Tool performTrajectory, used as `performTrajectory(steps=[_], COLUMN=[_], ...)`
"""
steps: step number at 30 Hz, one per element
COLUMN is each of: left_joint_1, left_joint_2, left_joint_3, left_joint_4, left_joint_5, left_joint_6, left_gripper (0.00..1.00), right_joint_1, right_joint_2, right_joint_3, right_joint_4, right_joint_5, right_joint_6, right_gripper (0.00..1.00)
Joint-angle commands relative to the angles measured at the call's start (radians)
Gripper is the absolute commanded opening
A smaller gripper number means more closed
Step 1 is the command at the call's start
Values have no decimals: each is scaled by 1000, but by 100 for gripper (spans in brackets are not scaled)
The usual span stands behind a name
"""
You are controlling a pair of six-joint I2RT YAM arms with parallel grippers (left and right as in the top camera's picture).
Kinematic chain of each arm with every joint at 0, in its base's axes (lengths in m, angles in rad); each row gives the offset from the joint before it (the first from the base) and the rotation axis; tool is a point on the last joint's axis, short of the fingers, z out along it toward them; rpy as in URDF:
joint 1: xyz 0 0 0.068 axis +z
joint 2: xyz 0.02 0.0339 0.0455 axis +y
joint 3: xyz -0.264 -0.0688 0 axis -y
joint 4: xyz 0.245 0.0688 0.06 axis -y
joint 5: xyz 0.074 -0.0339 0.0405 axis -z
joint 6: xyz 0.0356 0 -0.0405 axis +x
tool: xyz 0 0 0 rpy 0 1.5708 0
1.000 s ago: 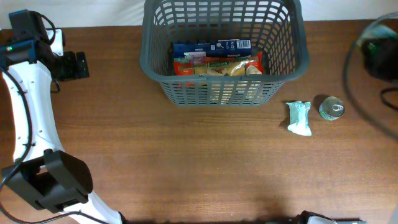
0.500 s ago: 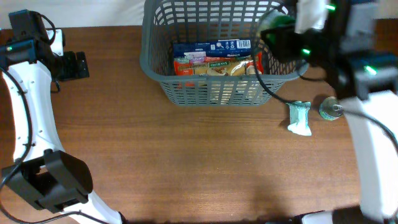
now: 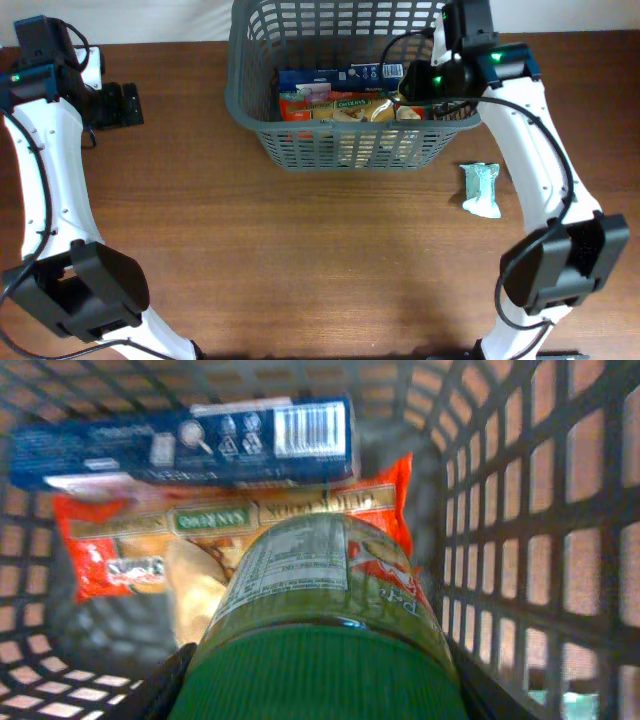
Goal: Pack container
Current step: 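Lift the green-lidded jar and carry it over the basket, then release the jar into the basket's right side and withdraw rightward, then lower the right gripper onto the tin can and grasp it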
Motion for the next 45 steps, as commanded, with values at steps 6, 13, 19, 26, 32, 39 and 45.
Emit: performTrajectory(steps=[6,13,19,26,32,39,45], left_joint_1=[3,3,2,2,2,3,2], left_joint_2=[2,2,2,2,2,2,2], left_joint_3=[-3,-3,-3,-3,-3,-3,-3], left_joint_4=[-1,-1,-1,-1,-1,-1,-1], left_joint_5=[11,11,11,11,11,11,11], left_joint_6=[-9,-9,-9,-9,-9,-9,-9], left_gripper=[99,99,99,99,99,99,99], right_joint_1=[6,6,-2,-11,-68,-374,-641], right_joint_2=[66,67,36,-21,-68,-158,-152], right_joint_3=[8,8,102,490,811,790,467], right_joint_4=[-55,-101,-116,-252,-404,-473,-459], right_joint_5=[19,19,16,17,215,326,178], right_joint_6=[18,17,-54,-176,-140,-37,33], right_gripper=[9,19,81,99,88,89,93])
